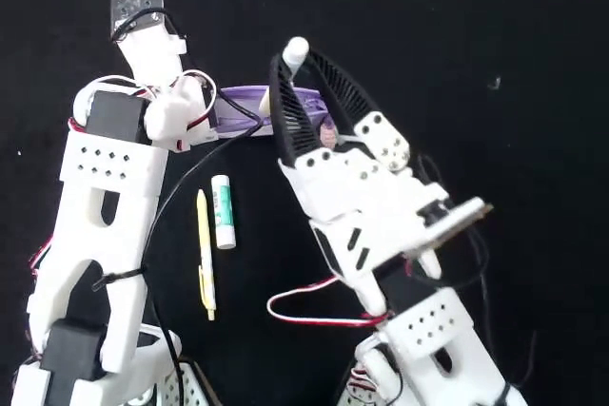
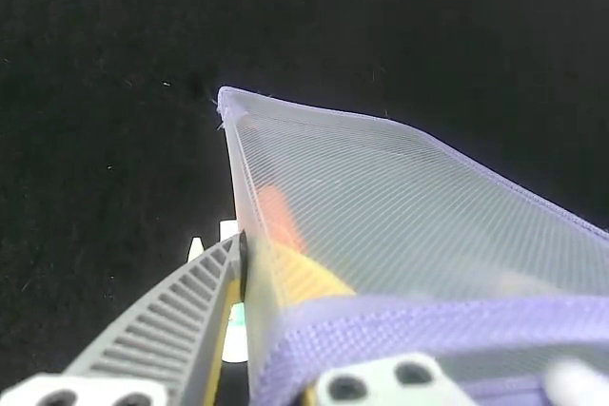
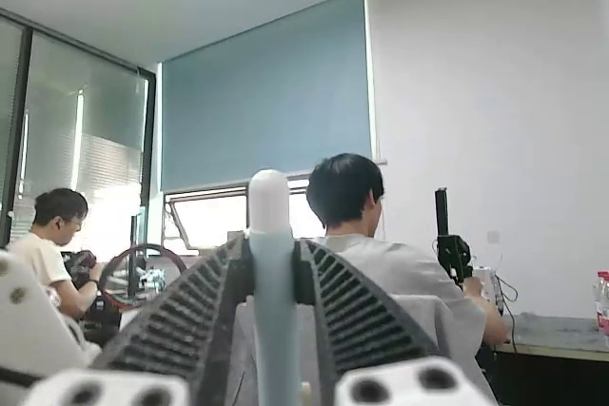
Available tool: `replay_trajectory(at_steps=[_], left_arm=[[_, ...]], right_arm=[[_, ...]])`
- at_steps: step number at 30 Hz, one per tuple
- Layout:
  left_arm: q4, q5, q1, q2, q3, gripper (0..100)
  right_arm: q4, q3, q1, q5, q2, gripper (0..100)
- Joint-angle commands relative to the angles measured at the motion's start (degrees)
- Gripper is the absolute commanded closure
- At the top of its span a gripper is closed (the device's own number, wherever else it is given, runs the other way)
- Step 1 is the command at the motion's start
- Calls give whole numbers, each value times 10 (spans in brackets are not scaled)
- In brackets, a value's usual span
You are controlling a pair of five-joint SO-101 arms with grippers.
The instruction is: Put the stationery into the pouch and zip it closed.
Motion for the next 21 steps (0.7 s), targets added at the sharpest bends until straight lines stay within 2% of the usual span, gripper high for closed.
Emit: replay_trajectory(at_steps=[1, 7, 12, 15, 21], left_arm=[[2, 4, 2, -10, -7, 970], [-1, 6, -22, -10, -9, 970], [-1, 6, -35, -10, -10, 970], [-2, 6, -36, -7, -10, 970], [-3, 34, -91, -4, -12, 970]], right_arm=[[-22, 5, 6, 17, 44, 988], [-60, 43, 3, 20, 83, 976], [-54, 47, 1, 18, 83, 818], [-27, 40, -14, 20, 79, 758], [27, 34, -28, 20, 0, 754]])
